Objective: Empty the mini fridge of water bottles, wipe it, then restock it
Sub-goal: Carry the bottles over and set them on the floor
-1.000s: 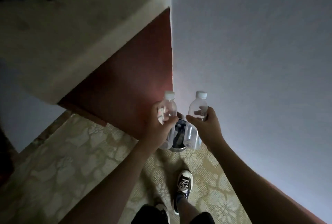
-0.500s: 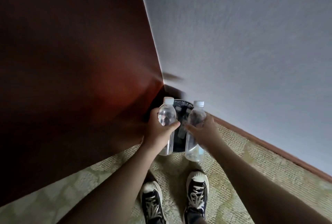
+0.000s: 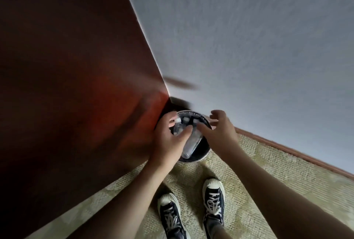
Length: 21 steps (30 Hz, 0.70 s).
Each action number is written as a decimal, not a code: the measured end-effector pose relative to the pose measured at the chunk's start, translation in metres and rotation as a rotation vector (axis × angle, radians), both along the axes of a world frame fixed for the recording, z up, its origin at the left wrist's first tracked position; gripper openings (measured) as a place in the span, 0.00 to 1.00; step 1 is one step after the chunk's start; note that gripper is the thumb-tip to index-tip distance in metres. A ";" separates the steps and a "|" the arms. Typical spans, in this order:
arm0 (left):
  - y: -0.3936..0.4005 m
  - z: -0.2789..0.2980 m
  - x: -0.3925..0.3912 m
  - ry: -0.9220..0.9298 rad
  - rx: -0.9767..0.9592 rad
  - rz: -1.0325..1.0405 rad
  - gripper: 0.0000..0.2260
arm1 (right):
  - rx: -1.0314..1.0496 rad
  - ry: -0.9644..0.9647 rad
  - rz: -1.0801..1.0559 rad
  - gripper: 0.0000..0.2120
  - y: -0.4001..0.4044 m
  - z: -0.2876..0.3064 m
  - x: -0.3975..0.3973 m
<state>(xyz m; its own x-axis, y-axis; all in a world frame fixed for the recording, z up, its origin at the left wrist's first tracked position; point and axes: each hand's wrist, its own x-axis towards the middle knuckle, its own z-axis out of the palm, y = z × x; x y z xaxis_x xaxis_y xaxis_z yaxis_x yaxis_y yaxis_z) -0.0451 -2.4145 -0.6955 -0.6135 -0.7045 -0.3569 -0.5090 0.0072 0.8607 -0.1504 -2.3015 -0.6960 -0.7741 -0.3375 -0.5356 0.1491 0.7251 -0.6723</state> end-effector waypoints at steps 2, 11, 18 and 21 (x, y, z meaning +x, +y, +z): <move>-0.007 0.066 -0.014 0.066 -0.107 -0.045 0.19 | -0.058 0.087 0.031 0.29 -0.004 0.063 -0.015; 0.001 0.378 -0.054 0.391 -0.341 -0.277 0.19 | -0.268 0.466 0.063 0.25 0.006 0.379 -0.022; 0.069 0.562 -0.043 0.684 -0.366 -0.461 0.17 | -0.331 0.719 -0.158 0.26 0.096 0.570 0.029; 0.116 0.608 -0.039 0.756 -0.347 -0.562 0.14 | -0.288 0.823 -0.296 0.26 0.157 0.621 0.055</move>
<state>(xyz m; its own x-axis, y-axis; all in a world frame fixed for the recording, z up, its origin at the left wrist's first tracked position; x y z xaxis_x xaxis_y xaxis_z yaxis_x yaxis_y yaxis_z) -0.0837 -2.2989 -0.0876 -0.8698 -0.2342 0.4342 0.3248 0.3905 0.8614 -0.0954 -2.1442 -0.0751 -0.9499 -0.1003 0.2961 -0.3036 0.5216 -0.7974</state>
